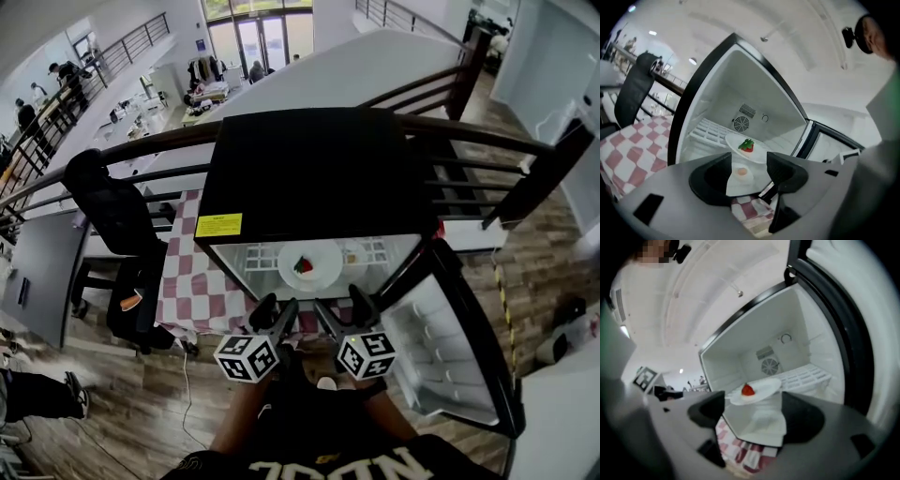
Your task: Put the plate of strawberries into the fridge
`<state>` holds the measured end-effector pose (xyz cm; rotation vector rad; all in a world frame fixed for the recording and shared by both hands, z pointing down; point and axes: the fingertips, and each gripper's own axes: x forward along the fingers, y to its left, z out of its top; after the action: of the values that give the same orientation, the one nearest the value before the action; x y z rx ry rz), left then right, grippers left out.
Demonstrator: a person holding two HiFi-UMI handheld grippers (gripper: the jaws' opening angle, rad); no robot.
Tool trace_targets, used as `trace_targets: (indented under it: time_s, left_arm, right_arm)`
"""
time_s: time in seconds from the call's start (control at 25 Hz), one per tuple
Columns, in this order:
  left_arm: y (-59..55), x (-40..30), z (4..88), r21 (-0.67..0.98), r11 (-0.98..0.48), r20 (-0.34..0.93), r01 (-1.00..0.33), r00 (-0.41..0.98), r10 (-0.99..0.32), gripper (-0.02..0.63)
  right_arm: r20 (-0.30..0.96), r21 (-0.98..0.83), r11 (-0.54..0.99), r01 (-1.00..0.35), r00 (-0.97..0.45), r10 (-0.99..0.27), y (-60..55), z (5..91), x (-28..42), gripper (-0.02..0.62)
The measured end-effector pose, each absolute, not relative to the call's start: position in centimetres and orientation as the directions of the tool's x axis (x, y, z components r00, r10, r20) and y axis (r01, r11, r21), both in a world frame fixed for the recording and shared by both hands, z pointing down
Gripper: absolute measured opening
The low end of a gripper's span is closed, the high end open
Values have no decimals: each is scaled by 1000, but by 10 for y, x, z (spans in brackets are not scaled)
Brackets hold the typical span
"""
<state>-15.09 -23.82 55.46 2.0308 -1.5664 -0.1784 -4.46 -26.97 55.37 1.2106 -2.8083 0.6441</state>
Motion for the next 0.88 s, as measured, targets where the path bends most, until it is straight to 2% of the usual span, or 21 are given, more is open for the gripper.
trace_targets:
  time_s: [0.12,0.24,0.44,0.6,0.8,0.88]
  left_arm:
    - [-237,-148,556,349,-182,242,-919,276,-930,245]
    - [-238,-141,563,269,-195,259,-943,265,-929,242]
    - [-240,-141,567,191,-181,277,-965,230,-933,194]
    - [-243,-140,568,140,-187,283,-972,220,-933,128]
    - [-251,-135,574,158,-195,306,-968,235,-922,37]
    - [-255,-134,576,157,-198,313,-968,239,-919,20]
  right_arm:
    - [216,-262,650,-713,-700,-681,-264,559,-51,387]
    - [256,-176,658,-732,-680,-687,-261,566,-51,376]
    - [274,-112,630,-769,-633,-724,-264,571,-44,246]
    - [277,-73,610,-789,-604,-747,-267,569,-45,186]
    - [281,-57,622,-781,-611,-740,-268,569,-56,129]
    - [280,-52,626,-778,-613,-739,-270,569,-59,90]
